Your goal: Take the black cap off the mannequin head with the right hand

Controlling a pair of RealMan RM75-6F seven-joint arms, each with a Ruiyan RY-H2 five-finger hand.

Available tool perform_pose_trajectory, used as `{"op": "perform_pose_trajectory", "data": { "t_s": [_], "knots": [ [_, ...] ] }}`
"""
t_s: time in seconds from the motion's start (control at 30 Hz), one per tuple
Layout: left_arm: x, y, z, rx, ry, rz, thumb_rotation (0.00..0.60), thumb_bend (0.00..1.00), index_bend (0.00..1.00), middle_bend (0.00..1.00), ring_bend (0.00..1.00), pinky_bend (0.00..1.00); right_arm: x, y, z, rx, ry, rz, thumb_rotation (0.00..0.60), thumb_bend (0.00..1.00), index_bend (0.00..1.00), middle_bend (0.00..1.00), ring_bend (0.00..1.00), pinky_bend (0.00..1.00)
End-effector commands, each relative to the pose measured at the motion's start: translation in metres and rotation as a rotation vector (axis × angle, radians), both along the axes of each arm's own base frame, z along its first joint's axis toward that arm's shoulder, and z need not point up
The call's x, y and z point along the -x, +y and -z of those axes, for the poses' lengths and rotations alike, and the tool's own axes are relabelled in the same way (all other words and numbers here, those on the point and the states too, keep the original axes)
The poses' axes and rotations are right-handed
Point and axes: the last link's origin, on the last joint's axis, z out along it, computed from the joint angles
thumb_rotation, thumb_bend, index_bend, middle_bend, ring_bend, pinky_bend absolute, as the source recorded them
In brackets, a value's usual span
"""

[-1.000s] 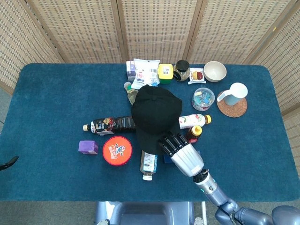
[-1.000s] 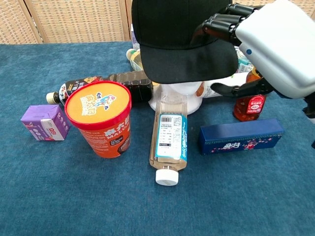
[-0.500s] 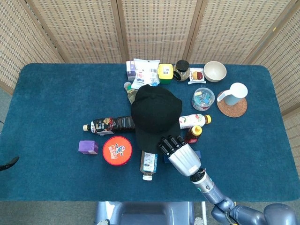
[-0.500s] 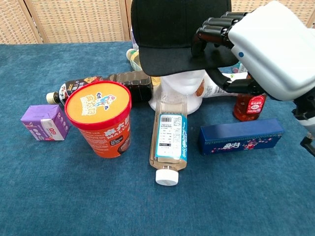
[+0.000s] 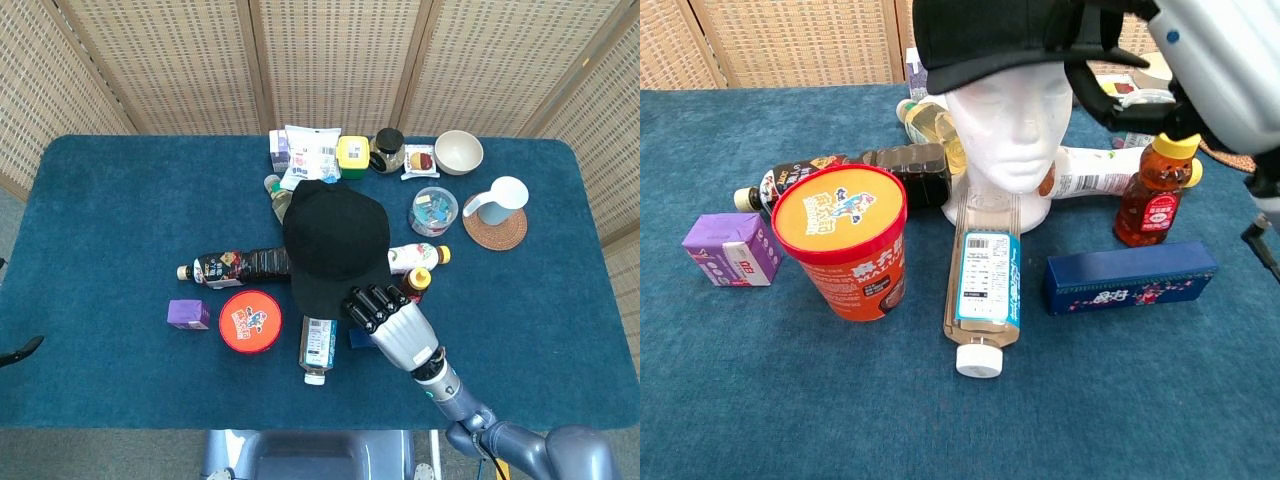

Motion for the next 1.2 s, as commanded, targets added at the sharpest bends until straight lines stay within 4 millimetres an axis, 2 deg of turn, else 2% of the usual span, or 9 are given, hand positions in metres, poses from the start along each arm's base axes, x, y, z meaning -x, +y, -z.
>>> {"op": "perform_pose_trajectory", "data": {
  "t_s": [0.03,0.37,0.5,0.73,0.8,1.0,1.1,1.2],
  "knots": [
    [0.0,-0.001,0.0,0.008,-0.003,0.004,0.6,0.13,0.0,0.0,0.0,0.0,-0.005,-0.006,-0.003,0.011,-0.028,-0.006,0.6,0.52,0.68,0.71,0.72,0.85],
    [0.002,-0.004,-0.004,0.009,-0.021,0.014,0.6,0.13,0.0,0.0,0.0,0.0,-0.025,-0.038,-0.032,0.093,-0.046,-0.022,0.6,0.52,0.69,0.73,0.73,0.87],
    [0.002,-0.004,-0.003,0.014,-0.019,0.013,0.6,0.13,0.0,0.0,0.0,0.0,-0.046,-0.065,-0.038,0.143,-0.003,0.015,0.6,0.52,0.69,0.73,0.73,0.87],
    [0.001,-0.004,0.0,0.035,-0.007,0.016,0.6,0.13,0.0,0.0,0.0,0.0,-0.055,-0.111,-0.054,0.213,0.065,0.126,0.6,0.52,0.69,0.73,0.73,0.86],
    [0.001,-0.003,0.001,0.036,-0.006,0.016,0.6,0.13,0.0,0.0,0.0,0.0,-0.055,-0.12,-0.059,0.227,0.07,0.146,0.6,0.52,0.69,0.73,0.73,0.86],
    [0.001,-0.002,0.002,0.036,-0.003,0.008,0.6,0.13,0.0,0.0,0.0,0.0,-0.047,-0.154,-0.094,0.31,0.116,0.22,0.6,0.52,0.69,0.73,0.73,0.86],
    [0.001,-0.002,0.002,0.036,-0.001,0.007,0.6,0.13,0.0,0.0,0.0,0.0,-0.039,-0.159,-0.106,0.334,0.137,0.229,0.6,0.52,0.69,0.73,0.73,0.86],
    [0.0,-0.002,0.004,0.041,0.004,0.006,0.6,0.13,0.0,0.0,0.0,0.0,-0.021,-0.16,-0.118,0.346,0.158,0.243,0.6,0.52,0.69,0.73,0.73,0.86]
  ]
}}
